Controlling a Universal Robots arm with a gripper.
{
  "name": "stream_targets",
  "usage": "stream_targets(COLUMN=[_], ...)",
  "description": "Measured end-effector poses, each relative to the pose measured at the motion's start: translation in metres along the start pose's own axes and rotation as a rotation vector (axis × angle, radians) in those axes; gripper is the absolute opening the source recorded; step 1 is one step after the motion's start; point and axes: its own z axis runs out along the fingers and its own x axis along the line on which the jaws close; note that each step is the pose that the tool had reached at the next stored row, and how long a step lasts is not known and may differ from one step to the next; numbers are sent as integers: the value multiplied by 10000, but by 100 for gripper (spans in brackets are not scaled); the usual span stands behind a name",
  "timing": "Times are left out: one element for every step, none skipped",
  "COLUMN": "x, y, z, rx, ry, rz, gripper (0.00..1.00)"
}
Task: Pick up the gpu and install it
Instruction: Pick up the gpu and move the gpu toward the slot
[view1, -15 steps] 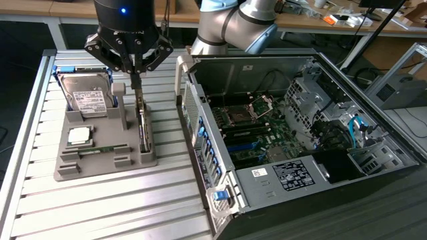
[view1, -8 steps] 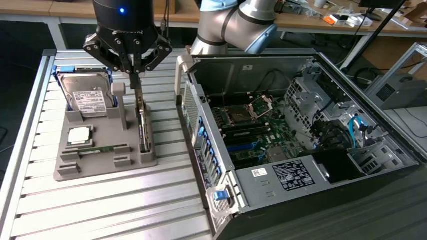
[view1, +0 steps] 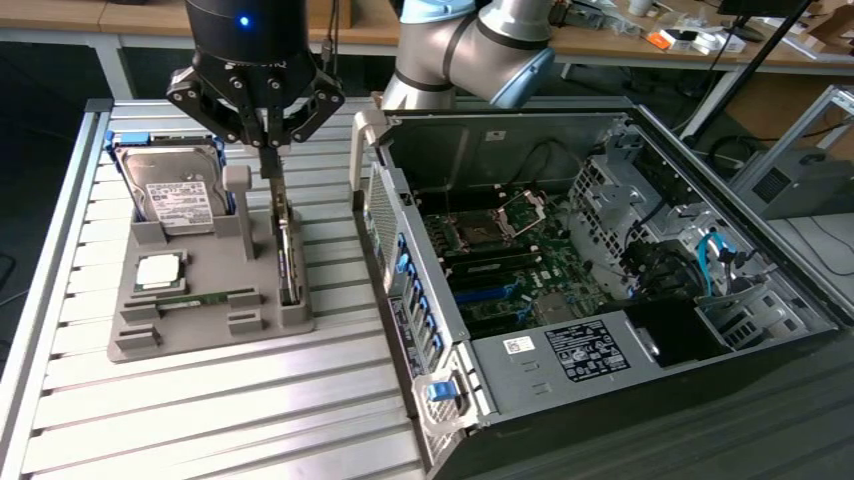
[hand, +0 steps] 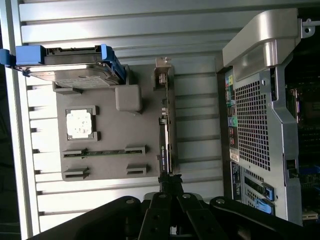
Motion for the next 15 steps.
stream_targets(x=[0,0,0,0,0,0,0,0,0,0,0,0,1,1,1], y=[0,0,0,0,0,0,0,0,0,0,0,-1,-1,-1,-1], z=[0,0,0,0,0,0,0,0,0,0,0,15,31,31,32], rx=[0,0,0,0,0,0,0,0,0,0,0,0,0,0,0], ry=[0,0,0,0,0,0,0,0,0,0,0,0,0,0,0], rz=[0,0,0,0,0,0,0,0,0,0,0,0,0,0,0], gripper=[17,24,24,29,35,42,42,42,42,42,42,42,42,42,42])
